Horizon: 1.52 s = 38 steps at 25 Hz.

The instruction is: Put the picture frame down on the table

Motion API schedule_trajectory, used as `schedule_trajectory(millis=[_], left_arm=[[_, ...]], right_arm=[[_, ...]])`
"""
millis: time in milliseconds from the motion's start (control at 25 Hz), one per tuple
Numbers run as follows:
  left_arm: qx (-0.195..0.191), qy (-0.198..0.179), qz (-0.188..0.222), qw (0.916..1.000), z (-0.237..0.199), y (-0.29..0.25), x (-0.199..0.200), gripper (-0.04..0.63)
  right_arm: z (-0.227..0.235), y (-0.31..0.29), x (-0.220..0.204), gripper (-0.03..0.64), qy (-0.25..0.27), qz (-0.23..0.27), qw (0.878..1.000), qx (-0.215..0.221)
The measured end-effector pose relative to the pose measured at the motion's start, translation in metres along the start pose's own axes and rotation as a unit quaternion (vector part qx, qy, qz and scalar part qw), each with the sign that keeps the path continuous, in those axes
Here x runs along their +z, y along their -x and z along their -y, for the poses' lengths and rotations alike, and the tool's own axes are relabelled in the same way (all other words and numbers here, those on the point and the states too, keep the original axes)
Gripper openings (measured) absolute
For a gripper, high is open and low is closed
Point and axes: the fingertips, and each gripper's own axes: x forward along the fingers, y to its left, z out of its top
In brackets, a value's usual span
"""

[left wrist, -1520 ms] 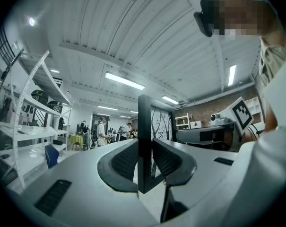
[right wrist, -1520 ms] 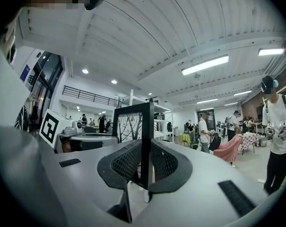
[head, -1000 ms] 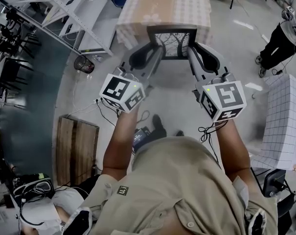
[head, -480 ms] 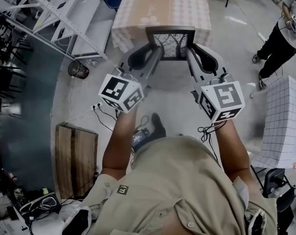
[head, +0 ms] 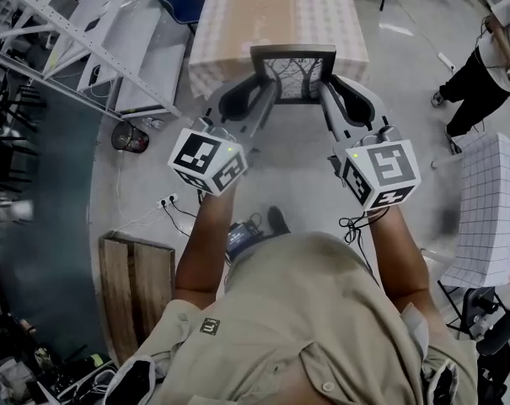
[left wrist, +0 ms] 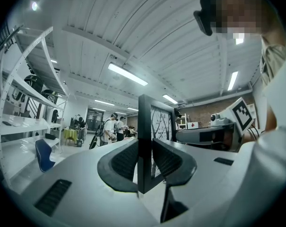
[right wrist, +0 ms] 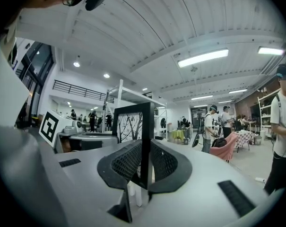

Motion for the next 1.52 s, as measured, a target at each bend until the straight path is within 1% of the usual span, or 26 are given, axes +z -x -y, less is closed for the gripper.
schedule_trajectory(millis=[400, 680, 880, 1120, 1520], left_arm=[[-0.025, 0.005, -0.001, 0.9997, -0.065, -0.017, 0.0, 0.094], [-0.031, 0.013, -0.008, 0.9994, -0.092, -0.031, -0.006, 0.094], [-0.029, 0.016, -0.012, 0.9994, -0.106, -0.052, -0.012, 0.094], [-0.017, 0.017, -0.017, 0.9996, -0.132, -0.081, -0.016, 0.094], [0.004, 0.021, -0.022, 0.9995, -0.166, -0.149, -0.024, 0.094]], right_arm=[[0.0, -0.065, -0.001, 0.064, 0.0, -0.002, 1.0, -0.027], [0.008, -0.093, -0.007, 0.064, -0.006, -0.008, 0.999, -0.034], [0.025, -0.111, -0.014, 0.064, -0.01, -0.014, 0.999, -0.032], [0.048, -0.144, -0.018, 0.064, -0.013, -0.016, 1.0, -0.019], [0.109, -0.194, -0.025, 0.064, -0.022, -0.023, 0.999, 0.002]])
